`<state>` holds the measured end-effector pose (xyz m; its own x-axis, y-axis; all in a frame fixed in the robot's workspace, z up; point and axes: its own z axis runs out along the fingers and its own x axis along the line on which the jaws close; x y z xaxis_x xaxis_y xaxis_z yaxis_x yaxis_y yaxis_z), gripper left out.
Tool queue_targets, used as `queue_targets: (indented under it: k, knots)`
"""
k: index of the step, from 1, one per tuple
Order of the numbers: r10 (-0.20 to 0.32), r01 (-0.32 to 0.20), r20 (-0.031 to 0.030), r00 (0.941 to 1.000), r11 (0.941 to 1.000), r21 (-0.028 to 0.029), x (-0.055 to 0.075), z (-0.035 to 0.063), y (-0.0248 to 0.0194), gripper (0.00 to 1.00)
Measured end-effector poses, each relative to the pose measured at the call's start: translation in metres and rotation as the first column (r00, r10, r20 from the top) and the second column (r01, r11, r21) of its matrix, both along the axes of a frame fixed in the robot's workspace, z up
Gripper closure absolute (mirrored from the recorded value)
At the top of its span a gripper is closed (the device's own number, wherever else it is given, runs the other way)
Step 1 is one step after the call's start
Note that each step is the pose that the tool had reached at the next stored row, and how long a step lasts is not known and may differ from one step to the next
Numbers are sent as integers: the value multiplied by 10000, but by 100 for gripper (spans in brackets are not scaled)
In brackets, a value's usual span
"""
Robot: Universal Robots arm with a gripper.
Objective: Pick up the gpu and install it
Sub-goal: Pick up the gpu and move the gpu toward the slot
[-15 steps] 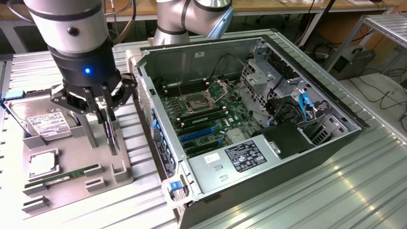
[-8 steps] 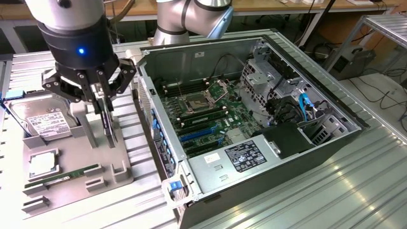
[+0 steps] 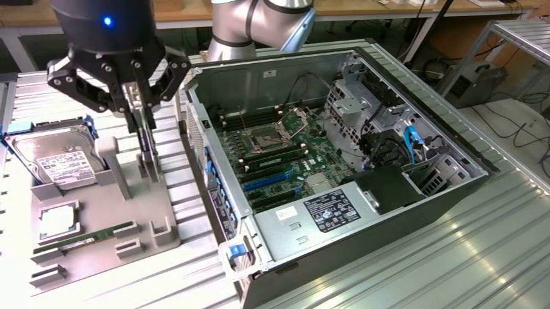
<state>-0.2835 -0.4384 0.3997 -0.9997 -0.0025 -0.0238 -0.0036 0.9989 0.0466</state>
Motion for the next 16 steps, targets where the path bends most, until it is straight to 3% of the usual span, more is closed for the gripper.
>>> queue_targets:
  k: [1, 8, 16]
  knots:
    - [0, 0, 1, 10000, 10000, 2, 39, 76, -13, 74]
    - [-1, 1, 0, 10000, 10000, 43, 298, 370, -81, 74]
    - [-1, 1, 0, 10000, 9997, 232, 780, 528, -190, 74]
